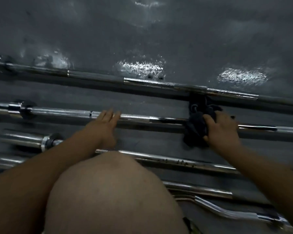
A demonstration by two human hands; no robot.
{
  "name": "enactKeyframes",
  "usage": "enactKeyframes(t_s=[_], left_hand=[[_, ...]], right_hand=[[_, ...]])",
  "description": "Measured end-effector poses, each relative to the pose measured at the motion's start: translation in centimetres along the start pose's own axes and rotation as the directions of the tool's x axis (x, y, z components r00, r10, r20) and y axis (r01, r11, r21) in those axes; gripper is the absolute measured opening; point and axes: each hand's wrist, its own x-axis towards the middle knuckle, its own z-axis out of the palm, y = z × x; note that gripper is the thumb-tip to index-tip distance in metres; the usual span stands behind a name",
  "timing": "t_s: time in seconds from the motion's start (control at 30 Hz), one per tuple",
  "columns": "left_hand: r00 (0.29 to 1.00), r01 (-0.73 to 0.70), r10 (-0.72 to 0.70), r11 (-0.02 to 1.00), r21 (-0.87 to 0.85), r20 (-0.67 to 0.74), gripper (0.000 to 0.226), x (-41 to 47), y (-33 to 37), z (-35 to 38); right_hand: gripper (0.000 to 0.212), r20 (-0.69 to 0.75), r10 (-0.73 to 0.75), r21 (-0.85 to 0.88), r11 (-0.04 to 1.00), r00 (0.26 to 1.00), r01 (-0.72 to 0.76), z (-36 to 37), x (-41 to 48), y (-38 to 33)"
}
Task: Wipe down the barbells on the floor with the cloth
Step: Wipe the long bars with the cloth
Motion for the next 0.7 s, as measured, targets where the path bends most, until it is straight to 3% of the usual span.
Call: enactKeyframes(t_s=[0.17, 0.33, 0.4, 0.47, 0.53, 0.6, 0.7], left_hand=[[0.994, -0.083, 0.068, 0.978, 0.190, 0.086, 0.098, 0.3, -1.1, -3.7], [0.989, -0.147, 0.122, 0.812, 0.565, 0.083, 0.103, 1.7, 0.4, -4.6], [0.976, -0.188, 0.217, 0.753, 0.631, 0.031, 0.094, 2.4, 0.7, -4.6], [0.924, -0.280, 0.376, 0.793, 0.541, -0.073, 0.084, 3.8, 1.3, -3.9], [0.851, -0.393, 0.479, 0.853, 0.343, -0.216, 0.081, 5.1, 2.8, -2.2], [0.816, -0.422, 0.461, 0.887, 0.186, -0.348, 0.077, 5.5, 4.6, -0.3], [0.775, -0.394, 0.399, 0.911, 0.120, -0.489, 0.071, 5.5, 5.2, 1.3]], right_hand=[[0.087, 0.103, 0.056, -0.053, 0.997, 0.993, -0.051, 0.4, 0.4, -1.2], [0.070, 0.299, 0.031, -0.226, 0.973, 0.954, 0.039, -3.2, 3.7, -1.0], [0.058, 0.415, 0.030, -0.256, 0.963, 0.909, 0.085, -5.1, 5.3, -1.7], [0.047, 0.451, 0.091, -0.261, 0.965, 0.888, 0.034, -5.9, 5.8, -4.4], [0.040, 0.366, 0.117, -0.237, 0.971, 0.923, -0.029, -5.6, 5.0, -8.5], [0.042, 0.276, 0.075, -0.109, 0.993, 0.958, -0.047, -5.0, 3.3, -12.3], [0.060, 0.223, 0.009, 0.050, 0.999, 0.975, -0.021, -4.8, 1.8, -11.5]])
